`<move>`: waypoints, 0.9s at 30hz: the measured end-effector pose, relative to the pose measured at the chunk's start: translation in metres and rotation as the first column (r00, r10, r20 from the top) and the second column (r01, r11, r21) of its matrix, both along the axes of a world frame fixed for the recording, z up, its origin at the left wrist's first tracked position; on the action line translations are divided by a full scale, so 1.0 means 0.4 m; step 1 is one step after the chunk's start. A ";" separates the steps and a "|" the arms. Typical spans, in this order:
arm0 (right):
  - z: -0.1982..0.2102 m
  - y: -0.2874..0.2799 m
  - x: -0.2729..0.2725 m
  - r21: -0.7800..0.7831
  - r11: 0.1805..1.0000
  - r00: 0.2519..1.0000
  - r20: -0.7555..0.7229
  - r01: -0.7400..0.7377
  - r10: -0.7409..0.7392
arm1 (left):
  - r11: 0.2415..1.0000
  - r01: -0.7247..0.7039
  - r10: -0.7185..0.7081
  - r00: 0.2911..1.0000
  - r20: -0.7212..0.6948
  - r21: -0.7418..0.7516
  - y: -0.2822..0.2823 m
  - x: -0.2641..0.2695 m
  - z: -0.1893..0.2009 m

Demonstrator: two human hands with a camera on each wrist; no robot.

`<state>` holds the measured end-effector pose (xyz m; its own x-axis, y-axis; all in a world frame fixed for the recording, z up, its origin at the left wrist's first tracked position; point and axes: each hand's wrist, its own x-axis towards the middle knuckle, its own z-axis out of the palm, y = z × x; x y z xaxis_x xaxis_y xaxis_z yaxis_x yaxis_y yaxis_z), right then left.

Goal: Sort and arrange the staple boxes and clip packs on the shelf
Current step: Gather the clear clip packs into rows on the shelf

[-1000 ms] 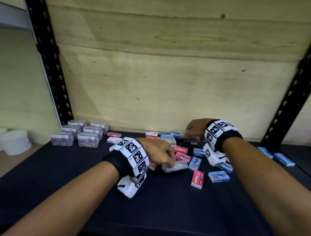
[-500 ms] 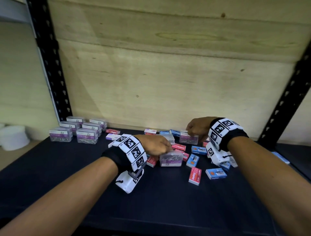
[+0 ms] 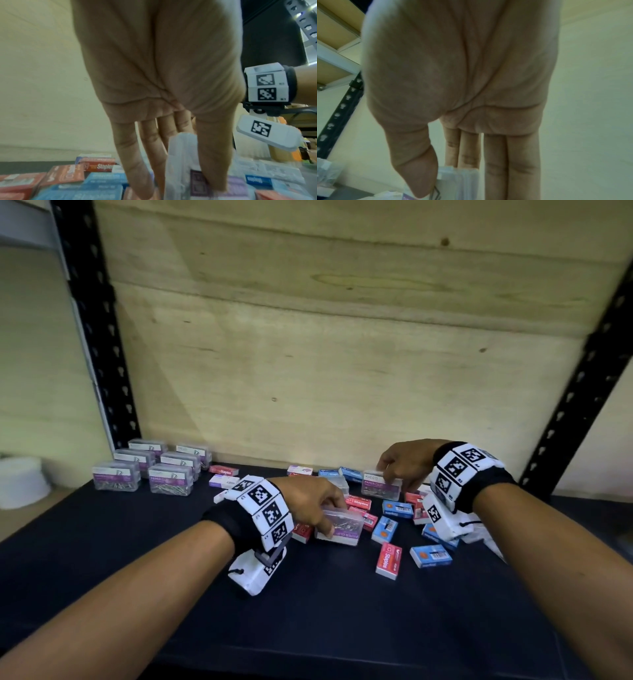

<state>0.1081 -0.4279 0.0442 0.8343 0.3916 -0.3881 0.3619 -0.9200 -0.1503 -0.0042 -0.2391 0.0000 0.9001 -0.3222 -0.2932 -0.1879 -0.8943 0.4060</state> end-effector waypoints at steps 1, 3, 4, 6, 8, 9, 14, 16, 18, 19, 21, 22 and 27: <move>0.005 0.007 -0.005 0.004 1.000 1.000 0.001 -0.018 0.018 | 1.000 -0.004 0.003 1.000 -0.019 -0.029 0.012 -0.003 0.007; 0.015 0.031 -0.017 0.006 0.997 0.997 0.015 -0.072 0.072 | 0.998 -0.023 0.021 0.999 -0.039 -0.062 0.052 -0.013 0.028; 0.020 0.049 -0.025 0.006 0.995 0.995 0.023 -0.102 0.101 | 0.997 -0.041 0.039 0.998 -0.041 -0.065 0.080 -0.018 0.039; 0.030 0.098 -0.041 0.012 0.987 0.987 0.029 -0.161 0.160 | 0.993 -0.093 0.090 0.995 -0.046 -0.069 0.144 -0.036 0.063; 0.037 0.151 -0.056 0.019 0.980 0.979 0.035 -0.200 0.199 | 0.980 -0.178 0.174 0.983 -0.050 -0.088 0.211 -0.061 0.087; 0.042 0.183 -0.065 0.013 0.975 0.975 0.045 -0.220 0.219 | 0.970 -0.226 0.223 0.974 -0.044 -0.088 0.247 -0.078 0.098; 0.062 0.335 -0.109 0.005 0.937 0.935 0.070 -0.350 0.349 | 0.915 -0.393 0.388 0.919 0.068 0.094 0.415 -0.157 0.138; 0.061 0.398 -0.130 0.039 0.914 0.915 0.043 -0.404 0.402 | 0.877 -0.447 0.432 0.894 0.115 0.177 0.474 -0.182 0.144; 0.051 0.452 -0.153 0.061 0.893 0.895 0.035 -0.446 0.444 | 0.855 -0.464 0.446 0.886 0.127 0.231 0.515 -0.202 0.145; 0.045 0.483 -0.166 0.058 0.880 0.882 0.038 -0.471 0.470 | 0.848 -0.467 0.449 0.884 0.128 0.251 0.534 -0.212 0.144; 0.025 0.537 -0.186 0.046 0.857 0.858 0.046 -0.513 0.511 | 0.832 -0.453 0.433 0.891 0.134 0.322 0.559 -0.222 0.136; 0.014 0.558 -0.193 0.049 0.848 0.849 0.040 -0.528 0.527 | 0.823 -0.436 0.418 0.899 0.133 0.363 0.567 -0.224 0.129; -0.030 0.635 -0.218 0.077 0.807 0.807 -0.033 -0.586 0.589 | 0.814 -0.394 0.404 0.912 0.071 0.426 0.598 -0.221 0.079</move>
